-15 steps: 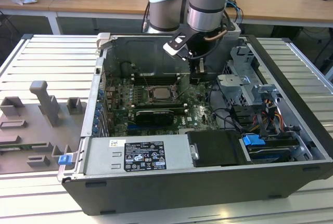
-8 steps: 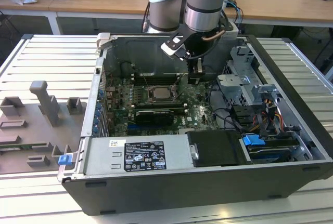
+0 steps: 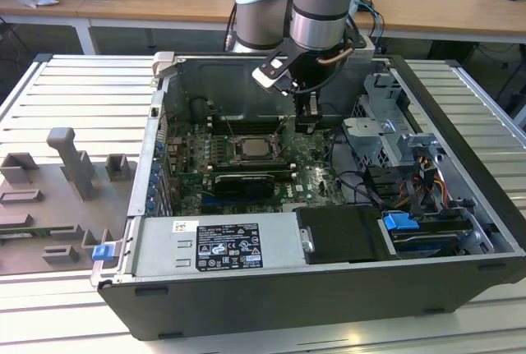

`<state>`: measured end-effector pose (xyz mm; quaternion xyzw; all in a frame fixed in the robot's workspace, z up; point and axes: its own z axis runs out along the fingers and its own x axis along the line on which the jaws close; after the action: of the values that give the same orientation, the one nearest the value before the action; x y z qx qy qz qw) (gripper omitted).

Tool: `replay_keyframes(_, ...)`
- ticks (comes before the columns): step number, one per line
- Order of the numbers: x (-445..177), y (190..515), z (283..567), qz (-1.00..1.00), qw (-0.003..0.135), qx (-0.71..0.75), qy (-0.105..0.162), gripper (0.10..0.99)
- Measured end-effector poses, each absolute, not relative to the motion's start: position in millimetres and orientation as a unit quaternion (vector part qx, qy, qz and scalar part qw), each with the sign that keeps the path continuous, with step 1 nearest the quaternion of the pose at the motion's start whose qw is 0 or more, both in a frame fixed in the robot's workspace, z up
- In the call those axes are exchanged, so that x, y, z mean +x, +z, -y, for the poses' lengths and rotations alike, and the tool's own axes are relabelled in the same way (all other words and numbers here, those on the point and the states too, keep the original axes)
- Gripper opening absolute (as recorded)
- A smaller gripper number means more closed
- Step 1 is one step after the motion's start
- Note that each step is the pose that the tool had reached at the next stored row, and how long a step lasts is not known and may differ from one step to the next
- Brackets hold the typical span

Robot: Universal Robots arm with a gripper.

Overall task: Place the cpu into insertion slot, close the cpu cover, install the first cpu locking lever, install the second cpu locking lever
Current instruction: 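Close the cpu cover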

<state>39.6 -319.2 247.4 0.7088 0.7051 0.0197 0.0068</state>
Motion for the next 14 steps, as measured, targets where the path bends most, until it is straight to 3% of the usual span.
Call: replay_keyframes(14,29.9,247.4,319.2,-0.705,0.007,0.709,0.020,0.106)
